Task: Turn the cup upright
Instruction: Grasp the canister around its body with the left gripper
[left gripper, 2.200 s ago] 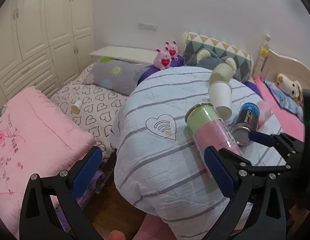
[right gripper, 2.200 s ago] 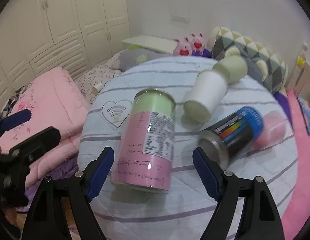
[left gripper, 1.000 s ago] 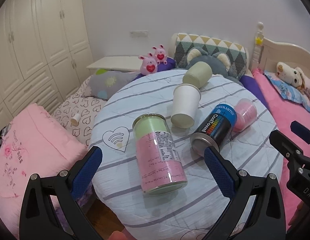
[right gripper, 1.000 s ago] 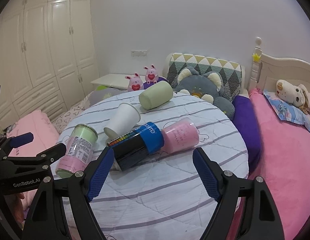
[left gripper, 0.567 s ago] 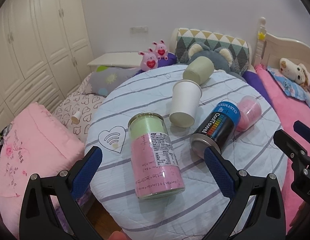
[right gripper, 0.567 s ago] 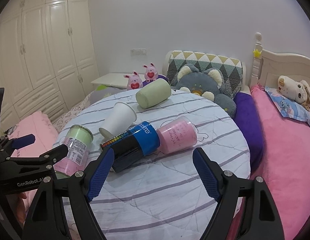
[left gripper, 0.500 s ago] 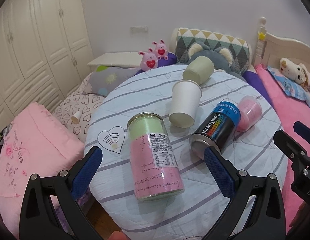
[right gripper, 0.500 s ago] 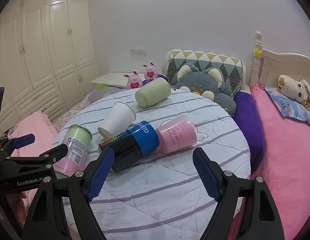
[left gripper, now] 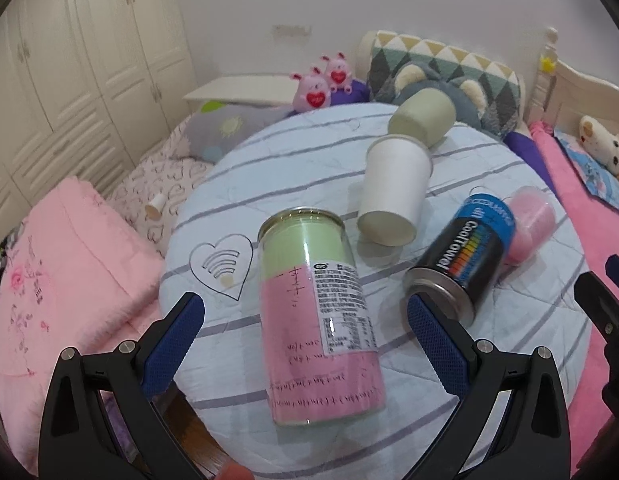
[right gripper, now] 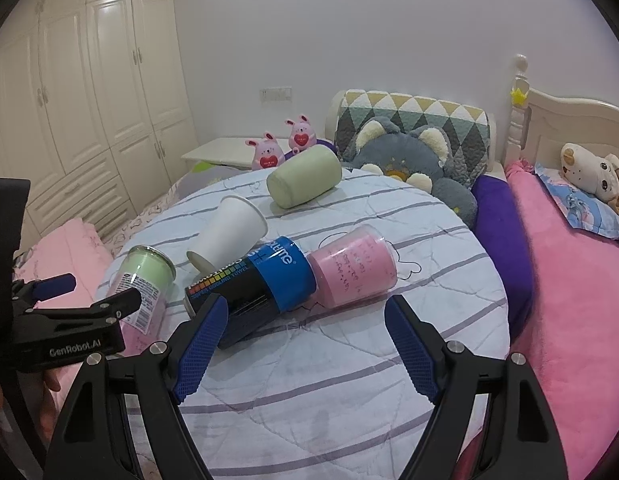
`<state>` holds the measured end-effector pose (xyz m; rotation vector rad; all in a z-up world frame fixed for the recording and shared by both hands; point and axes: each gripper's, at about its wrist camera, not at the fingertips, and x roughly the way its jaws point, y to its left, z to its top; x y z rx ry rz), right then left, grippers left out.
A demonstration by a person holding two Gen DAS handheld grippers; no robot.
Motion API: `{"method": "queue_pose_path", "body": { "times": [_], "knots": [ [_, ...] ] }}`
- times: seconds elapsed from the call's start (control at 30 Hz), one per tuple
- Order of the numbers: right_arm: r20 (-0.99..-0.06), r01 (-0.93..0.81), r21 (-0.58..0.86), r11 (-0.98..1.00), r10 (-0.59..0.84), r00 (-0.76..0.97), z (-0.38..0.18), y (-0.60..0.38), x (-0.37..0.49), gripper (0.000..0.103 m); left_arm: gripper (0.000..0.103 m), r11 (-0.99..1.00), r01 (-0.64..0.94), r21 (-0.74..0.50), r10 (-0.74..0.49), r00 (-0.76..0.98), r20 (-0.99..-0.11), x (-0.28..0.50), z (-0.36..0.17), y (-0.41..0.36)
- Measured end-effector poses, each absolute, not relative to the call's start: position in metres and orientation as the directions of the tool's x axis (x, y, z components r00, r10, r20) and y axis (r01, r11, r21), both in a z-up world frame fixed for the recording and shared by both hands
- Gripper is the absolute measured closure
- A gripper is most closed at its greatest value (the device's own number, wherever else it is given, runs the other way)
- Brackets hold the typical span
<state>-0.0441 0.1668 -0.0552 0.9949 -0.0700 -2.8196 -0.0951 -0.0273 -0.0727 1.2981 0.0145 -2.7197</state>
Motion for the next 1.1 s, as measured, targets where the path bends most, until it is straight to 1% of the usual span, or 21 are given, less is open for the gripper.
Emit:
{"method": "queue_pose_path", "body": {
  "times": [0.2,0.67,0.73,0.8,0.83,0.9,0.97,1.07,1.1],
  "knots": [
    [-0.631,0.135,0.097,-0.986,-0.165,-0.758,-0.06,0.165,-0.055,0.021,0.0,-0.99,0.142,0.003,-0.086,-0.582,-0.809,-0.112,-0.084,-0.036],
    [-0.654,0.138,0.103,-0.985,-0.172,-0.737,-0.068,0.163,-0.074,0.021,0.001,-0.991,0.132,-0.017,-0.056,-0.53,-0.846,-0.136,-0.102,-0.034],
    [-0.657,0.138,0.103,-0.985,-0.172,-0.734,-0.069,0.163,-0.075,0.021,0.003,-0.991,0.129,-0.017,-0.053,-0.519,-0.853,-0.138,-0.104,-0.034],
    [-0.658,0.138,0.101,-0.985,-0.17,-0.734,-0.068,0.164,-0.076,0.021,0.01,-0.992,0.125,-0.022,-0.046,-0.513,-0.857,-0.139,-0.106,-0.034],
    [-0.658,0.139,0.101,-0.985,-0.171,-0.733,-0.068,0.164,-0.076,0.021,0.012,-0.992,0.124,-0.023,-0.044,-0.508,-0.86,-0.139,-0.107,-0.034],
    [-0.658,0.139,0.1,-0.985,-0.17,-0.734,-0.068,0.163,-0.076,0.021,0.018,-0.993,0.118,-0.024,-0.038,-0.496,-0.868,-0.14,-0.11,-0.034],
    [-0.659,0.14,0.101,-0.985,-0.172,-0.732,-0.068,0.163,-0.076,0.021,0.02,-0.993,0.117,-0.023,-0.038,-0.489,-0.871,-0.141,-0.111,-0.034],
    [-0.661,0.14,0.1,-0.985,-0.171,-0.73,-0.068,0.163,-0.077,0.021,0.022,-0.993,0.118,-0.028,-0.035,-0.494,-0.869,-0.141,-0.111,-0.034],
    [-0.662,0.14,0.1,-0.985,-0.171,-0.73,-0.068,0.162,-0.077,0.021,0.026,-0.993,0.118,-0.028,-0.035,-0.496,-0.868,-0.141,-0.11,-0.034]
  ]
}}
